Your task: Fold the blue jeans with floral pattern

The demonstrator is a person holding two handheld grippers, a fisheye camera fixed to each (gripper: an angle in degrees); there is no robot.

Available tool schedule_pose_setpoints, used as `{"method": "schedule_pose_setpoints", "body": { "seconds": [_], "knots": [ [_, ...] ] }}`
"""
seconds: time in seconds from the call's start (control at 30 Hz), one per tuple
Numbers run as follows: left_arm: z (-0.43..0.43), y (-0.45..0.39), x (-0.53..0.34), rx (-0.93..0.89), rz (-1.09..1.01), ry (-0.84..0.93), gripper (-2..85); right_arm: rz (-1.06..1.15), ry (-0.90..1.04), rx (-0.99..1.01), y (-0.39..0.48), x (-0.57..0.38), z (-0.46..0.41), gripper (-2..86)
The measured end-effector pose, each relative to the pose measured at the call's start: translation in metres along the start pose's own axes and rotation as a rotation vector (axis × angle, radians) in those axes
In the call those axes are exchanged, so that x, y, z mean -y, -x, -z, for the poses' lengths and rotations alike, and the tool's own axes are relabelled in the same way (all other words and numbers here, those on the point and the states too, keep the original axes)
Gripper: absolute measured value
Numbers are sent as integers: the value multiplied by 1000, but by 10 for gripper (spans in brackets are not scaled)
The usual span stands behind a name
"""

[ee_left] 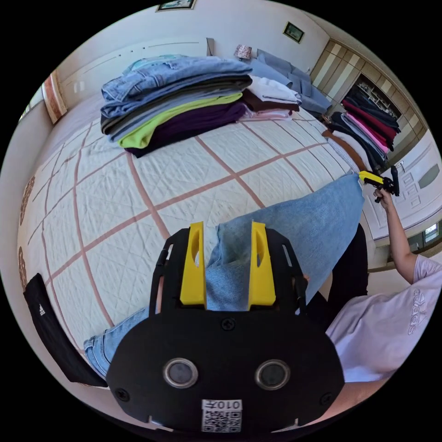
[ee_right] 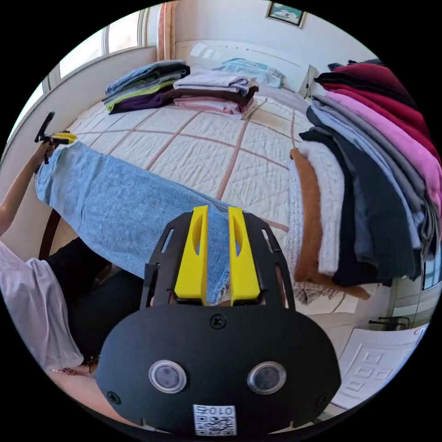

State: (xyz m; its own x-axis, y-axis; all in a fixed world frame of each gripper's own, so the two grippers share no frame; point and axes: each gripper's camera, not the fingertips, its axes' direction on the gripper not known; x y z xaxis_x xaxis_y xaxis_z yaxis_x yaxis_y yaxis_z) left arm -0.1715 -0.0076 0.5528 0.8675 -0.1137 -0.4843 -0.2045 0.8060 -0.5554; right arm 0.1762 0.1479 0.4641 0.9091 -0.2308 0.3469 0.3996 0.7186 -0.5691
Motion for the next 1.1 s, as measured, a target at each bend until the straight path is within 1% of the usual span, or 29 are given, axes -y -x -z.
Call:
{"method": "schedule_pose_setpoints", "body": {
  "seconds": [0.03, 0.1, 0.17, 0.23, 0.33, 0.4, 0.47, 0.53, 0.57, 0.67, 0.7, 0.73, 0.77, 0.8, 0.83, 0.87, 0.93, 1.0, 1.07, 1.1],
  "knots": [
    [-11, 2, 2, -31, -5, 34, 120, -12, -55, 5, 1, -13, 11, 68],
    [-20, 7, 0, -80, 6, 24, 110, -8, -106, -21, 7, -31, 22, 70],
    [-24, 17, -4, -133, 55, -18, 96, -30, -148, -75, 17, -54, 26, 68],
    [-18, 35, -15, -240, 127, -122, 73, -58, -166, -84, 23, -68, 22, 63],
    [1, 42, -21, -343, 98, -217, 50, -90, -133, -58, 25, -82, 6, 56],
    [17, 39, -22, -361, 51, -255, 39, -111, -77, -67, 21, -84, -5, 59],
    [35, 31, -18, -326, -5, -278, 32, -185, -40, -110, 6, -85, -11, 72],
    [49, 20, -5, -198, -57, -243, 28, -227, -23, -97, -9, -84, -14, 79],
    [48, 18, -1, -166, -64, -225, 28, -237, 2, -69, -18, -82, -18, 81],
    [0, 19, 23, -78, -60, -70, 31, -240, 25, -37, -33, -81, -29, 83],
    [-33, 21, 31, -73, -36, 53, 34, -245, 20, -32, -36, -83, -30, 82],
    [-54, 20, 33, -59, -9, 110, 37, -262, 13, -18, -42, -87, -28, 82],
    [-57, 19, 32, -51, 6, 94, 39, -290, -6, 1, -49, -93, -23, 82],
    [-52, 15, 24, -26, 44, 23, 43, -312, -22, 6, -52, -97, -18, 82],
    [-39, 8, 11, -10, 63, -76, 47, -365, -80, 0, -58, -109, -5, 82],
    [-31, 4, 2, -7, 70, -124, 48, -403, -146, -3, -64, -125, 11, 83],
    [6, -16, -44, 48, 94, -264, 51, -455, -198, -8, -71, -148, 27, 84],
    [25, -36, -87, 106, 108, -339, 51, -487, -210, 0, -75, -167, 35, 90],
    [23, -52, -121, 82, 100, -335, 52, -537, -218, 48, -76, -185, 35, 113],
    [12, -60, -137, 51, 98, -284, 51, -569, -216, 72, -78, -189, 32, 121]
  ]
}}
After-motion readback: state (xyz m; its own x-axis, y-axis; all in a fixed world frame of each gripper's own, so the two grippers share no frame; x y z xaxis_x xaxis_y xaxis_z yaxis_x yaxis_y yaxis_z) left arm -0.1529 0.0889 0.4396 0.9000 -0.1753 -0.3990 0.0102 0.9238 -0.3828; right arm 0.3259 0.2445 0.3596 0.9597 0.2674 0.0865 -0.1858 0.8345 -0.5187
